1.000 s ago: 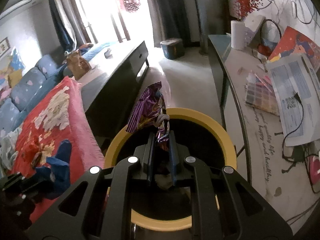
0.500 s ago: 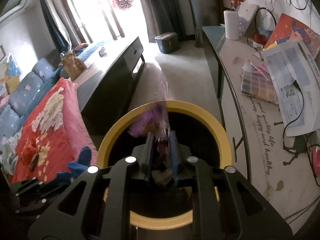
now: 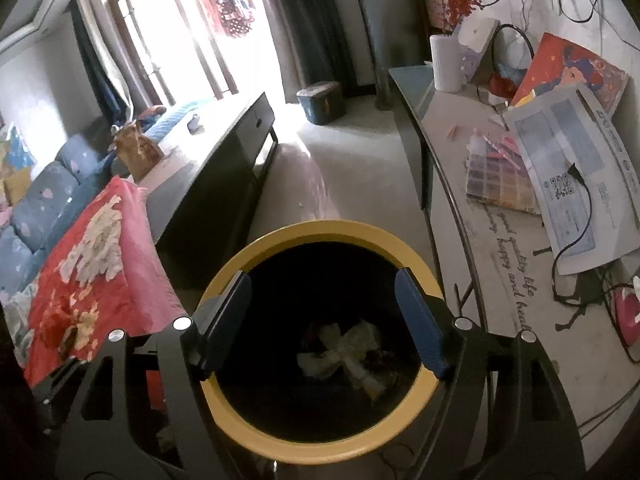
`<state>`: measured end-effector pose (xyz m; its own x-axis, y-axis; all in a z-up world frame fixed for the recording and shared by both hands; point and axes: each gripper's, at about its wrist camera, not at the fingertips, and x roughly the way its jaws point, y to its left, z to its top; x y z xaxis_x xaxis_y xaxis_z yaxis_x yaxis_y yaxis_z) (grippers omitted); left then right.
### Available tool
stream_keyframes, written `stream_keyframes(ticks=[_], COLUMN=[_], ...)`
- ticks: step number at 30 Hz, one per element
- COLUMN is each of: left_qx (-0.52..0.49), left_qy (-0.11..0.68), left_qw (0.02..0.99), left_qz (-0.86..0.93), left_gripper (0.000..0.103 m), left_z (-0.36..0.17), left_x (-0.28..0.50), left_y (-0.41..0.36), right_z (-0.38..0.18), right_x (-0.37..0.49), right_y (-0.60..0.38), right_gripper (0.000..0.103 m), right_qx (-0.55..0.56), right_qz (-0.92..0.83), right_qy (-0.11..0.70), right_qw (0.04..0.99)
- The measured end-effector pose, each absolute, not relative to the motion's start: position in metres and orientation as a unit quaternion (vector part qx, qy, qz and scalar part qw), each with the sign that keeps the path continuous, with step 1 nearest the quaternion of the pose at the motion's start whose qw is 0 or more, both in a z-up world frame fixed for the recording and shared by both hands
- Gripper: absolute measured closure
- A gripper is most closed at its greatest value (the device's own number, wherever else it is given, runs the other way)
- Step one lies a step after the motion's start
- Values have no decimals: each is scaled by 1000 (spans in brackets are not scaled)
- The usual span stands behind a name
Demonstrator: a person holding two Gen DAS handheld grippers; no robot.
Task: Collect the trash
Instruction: 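Open both tools to drop the glove and wrapper into the bin, then move both tools back over the remaining trash on the bedspread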
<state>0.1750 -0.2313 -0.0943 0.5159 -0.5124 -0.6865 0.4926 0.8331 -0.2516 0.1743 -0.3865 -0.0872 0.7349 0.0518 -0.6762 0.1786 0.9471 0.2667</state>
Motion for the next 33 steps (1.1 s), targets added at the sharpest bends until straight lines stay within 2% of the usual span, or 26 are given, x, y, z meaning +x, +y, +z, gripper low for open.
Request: stream_keyframes(ticks=[9,33], left_qx=[-21,-117], left_qy=[360,305], left_qw=[897,931], left_qz=[-256,-163], left_gripper=[15,15], left_z=[-67,-30], left_x=[163,149], left_y=[-203,-86], right_z=[-72,-45], right_x=[168,157], right_y=[-369,-289], right_gripper=[23,20], right_qx=[144,82], right_qz=[-29,51], right_qy=[337,319], right_qw=[930,943])
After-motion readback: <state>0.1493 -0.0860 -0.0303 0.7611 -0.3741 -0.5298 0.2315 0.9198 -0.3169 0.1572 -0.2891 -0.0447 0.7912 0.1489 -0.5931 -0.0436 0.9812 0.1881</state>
